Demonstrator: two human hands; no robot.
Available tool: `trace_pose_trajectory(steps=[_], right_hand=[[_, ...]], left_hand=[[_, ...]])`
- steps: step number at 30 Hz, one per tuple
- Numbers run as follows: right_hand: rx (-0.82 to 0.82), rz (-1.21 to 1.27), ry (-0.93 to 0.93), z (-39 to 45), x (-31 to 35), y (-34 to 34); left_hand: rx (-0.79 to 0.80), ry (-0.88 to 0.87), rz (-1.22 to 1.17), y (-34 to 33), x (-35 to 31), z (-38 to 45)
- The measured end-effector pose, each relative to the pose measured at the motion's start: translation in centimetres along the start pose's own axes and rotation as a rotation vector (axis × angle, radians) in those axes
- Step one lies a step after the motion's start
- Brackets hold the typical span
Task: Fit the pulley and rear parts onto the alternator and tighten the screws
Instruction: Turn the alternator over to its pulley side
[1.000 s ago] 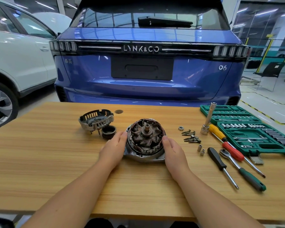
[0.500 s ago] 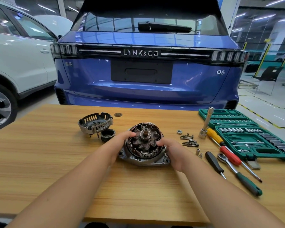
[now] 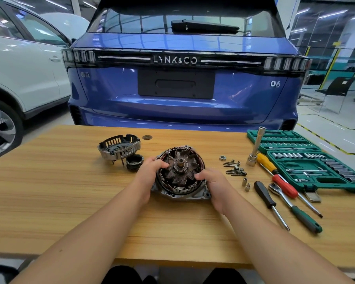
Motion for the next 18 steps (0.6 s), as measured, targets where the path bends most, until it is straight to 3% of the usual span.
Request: trace_pose_trajectory(steps=[8, 18], right_hand=[[0.173, -0.089, 0.118, -2.1, -0.2, 0.4], [0.221, -0.321, 0.189, -4.9, 0.5, 0.5]], left_hand=[[0.047, -0.214, 0.070, 0.7, 1.0, -2.3], [0.117, -0.358, 0.268, 1.6, 2.0, -4.5]])
Point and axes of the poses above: each hand's wrist, its own z-axis towards the middle knuckle, its own y-axis out of the back of the hand, x = y × z, the point moved 3 cm from there along z, towards the middle knuckle, and after that the axes turned 14 degrees about z, right-handed, at the moved point
